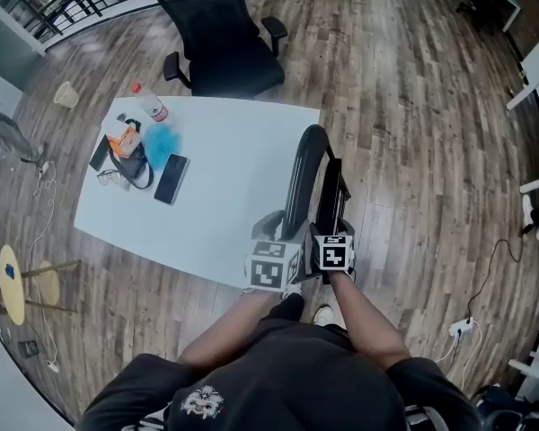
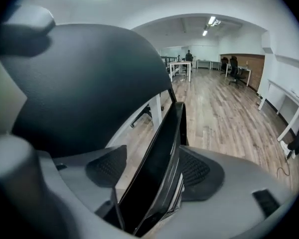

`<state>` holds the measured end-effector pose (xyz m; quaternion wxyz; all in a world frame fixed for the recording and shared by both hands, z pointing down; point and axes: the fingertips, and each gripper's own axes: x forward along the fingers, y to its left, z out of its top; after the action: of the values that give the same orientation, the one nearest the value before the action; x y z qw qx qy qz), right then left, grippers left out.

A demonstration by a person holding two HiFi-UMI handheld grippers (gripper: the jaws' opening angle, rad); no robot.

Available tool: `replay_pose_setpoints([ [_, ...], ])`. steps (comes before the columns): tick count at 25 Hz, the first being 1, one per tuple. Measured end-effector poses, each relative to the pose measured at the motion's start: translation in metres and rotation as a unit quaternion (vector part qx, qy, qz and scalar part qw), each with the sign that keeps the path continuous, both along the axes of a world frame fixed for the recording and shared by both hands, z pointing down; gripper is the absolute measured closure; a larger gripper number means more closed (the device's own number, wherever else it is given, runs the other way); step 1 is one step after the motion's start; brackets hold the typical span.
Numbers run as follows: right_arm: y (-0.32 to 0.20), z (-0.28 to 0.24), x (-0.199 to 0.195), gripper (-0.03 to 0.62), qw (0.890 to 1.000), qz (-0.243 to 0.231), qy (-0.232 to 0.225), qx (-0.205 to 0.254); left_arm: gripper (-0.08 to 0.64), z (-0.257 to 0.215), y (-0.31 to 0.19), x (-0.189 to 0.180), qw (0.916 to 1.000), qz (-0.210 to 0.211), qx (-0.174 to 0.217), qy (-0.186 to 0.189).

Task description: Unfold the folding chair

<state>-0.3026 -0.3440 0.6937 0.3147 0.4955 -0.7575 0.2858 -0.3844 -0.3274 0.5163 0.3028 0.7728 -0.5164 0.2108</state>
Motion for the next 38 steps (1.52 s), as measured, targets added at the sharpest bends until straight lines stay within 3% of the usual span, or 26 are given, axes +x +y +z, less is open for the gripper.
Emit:
replay_pose_setpoints([
  [8, -0.013, 0.047, -0.004, 0.268, 0.996, -0.002, 0.057, -0.071, 0.337, 0.016, -0.007, 0.015, 0.9977, 0.034, -0.054, 0.024],
  [11, -0.016, 0.062, -0.007, 0.268, 0.993, -0.016, 0.074, -0.090, 0.352, 0.023, -0.001, 0.024, 0.9963, 0.052, -0.067, 0.013],
  [16, -0.018, 0.065, -0.004, 0.268, 0.992, -0.019, 0.083, -0.097, 0.360, 0.026, 0.000, 0.026, 0.9965, 0.050, -0.065, 0.013],
  [23, -0.018, 0.058, 0.012, 0.270, 0.995, 0.016, 0.058, -0.083, 0.400, 0.026, 0.000, 0.020, 0.9958, 0.054, -0.073, 0.015],
  [29, -0.011, 0.059, 0.058, 0.270, 0.994, 0.045, 0.034, -0.089, 0.420, 0.032, 0.002, 0.015, 0.9952, 0.061, -0.077, 0.005],
  [35, -0.006, 0.058, 0.132, 0.273, 0.996, 0.023, 0.028, -0.087, 0.425, 0.046, 0.003, 0.011, 0.9936, 0.054, -0.095, 0.026],
  [38, -0.002, 0.066, 0.170, 0.279, 0.994, 0.034, -0.020, -0.104, 0.426, 0.055, 0.004, 0.018, 0.9932, 0.050, -0.104, 0.015],
])
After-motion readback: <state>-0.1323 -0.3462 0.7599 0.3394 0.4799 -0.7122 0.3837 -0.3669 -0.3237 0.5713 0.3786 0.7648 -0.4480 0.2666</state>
